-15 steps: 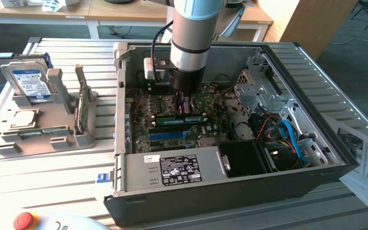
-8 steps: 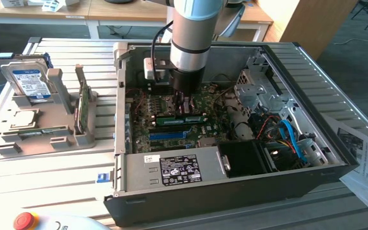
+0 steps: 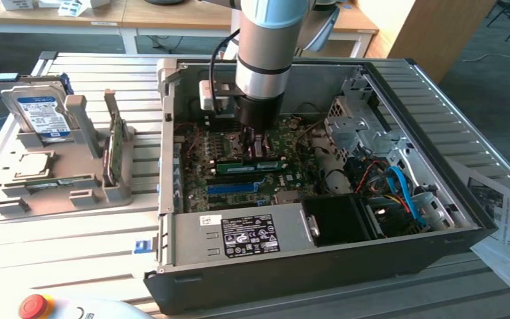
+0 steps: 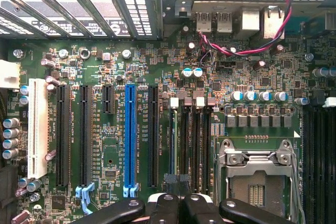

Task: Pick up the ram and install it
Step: 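Press down the ram until it locks into place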

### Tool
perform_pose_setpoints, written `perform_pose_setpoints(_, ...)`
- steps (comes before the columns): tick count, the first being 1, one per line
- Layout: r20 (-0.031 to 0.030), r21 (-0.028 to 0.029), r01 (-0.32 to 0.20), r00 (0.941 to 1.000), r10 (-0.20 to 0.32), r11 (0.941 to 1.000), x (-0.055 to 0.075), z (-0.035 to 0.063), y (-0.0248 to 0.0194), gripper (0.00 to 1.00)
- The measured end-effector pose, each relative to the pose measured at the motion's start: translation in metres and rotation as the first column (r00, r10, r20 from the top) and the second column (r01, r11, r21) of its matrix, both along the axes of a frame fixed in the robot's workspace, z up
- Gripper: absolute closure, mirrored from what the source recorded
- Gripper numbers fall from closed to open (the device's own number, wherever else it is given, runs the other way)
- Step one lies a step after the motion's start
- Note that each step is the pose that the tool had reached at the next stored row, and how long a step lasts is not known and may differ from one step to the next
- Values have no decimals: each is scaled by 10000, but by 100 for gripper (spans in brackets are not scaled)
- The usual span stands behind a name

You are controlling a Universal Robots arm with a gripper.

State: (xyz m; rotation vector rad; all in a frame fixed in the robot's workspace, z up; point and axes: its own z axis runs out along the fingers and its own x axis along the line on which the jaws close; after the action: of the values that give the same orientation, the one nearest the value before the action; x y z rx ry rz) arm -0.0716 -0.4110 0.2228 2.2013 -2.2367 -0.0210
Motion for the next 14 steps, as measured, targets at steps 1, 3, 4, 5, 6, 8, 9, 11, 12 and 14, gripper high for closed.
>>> perform_pose_setpoints(1,0,-1,-1,10000,1,10000,0,0,0,90)
perform_pose_setpoints(3,0,-1,-1,10000,1,10000,-1,0,0,90)
perform_pose_setpoints(4,0,0,0,10000,0,10000,-1,-1,0,90)
perform_pose_setpoints(5,0,-1,0,10000,0,10000,-2,-1,0,90)
perform_pose_setpoints(6,0,-1,-1,10000,1,10000,-2,-2,0,90)
perform_pose_setpoints(8,0,0,0,10000,0,10000,-3,-4,0,90)
perform_pose_setpoints(9,0,-1,0,10000,0,10000,-3,-5,0,90)
perform_pose_setpoints(11,-1,-1,0,10000,0,10000,-4,-7,0,90)
perform_pose_setpoints(12,0,-1,0,10000,0,10000,-4,-7,0,90)
perform_pose_setpoints(14,-1,0,0,10000,0,10000,-5,-9,0,90)
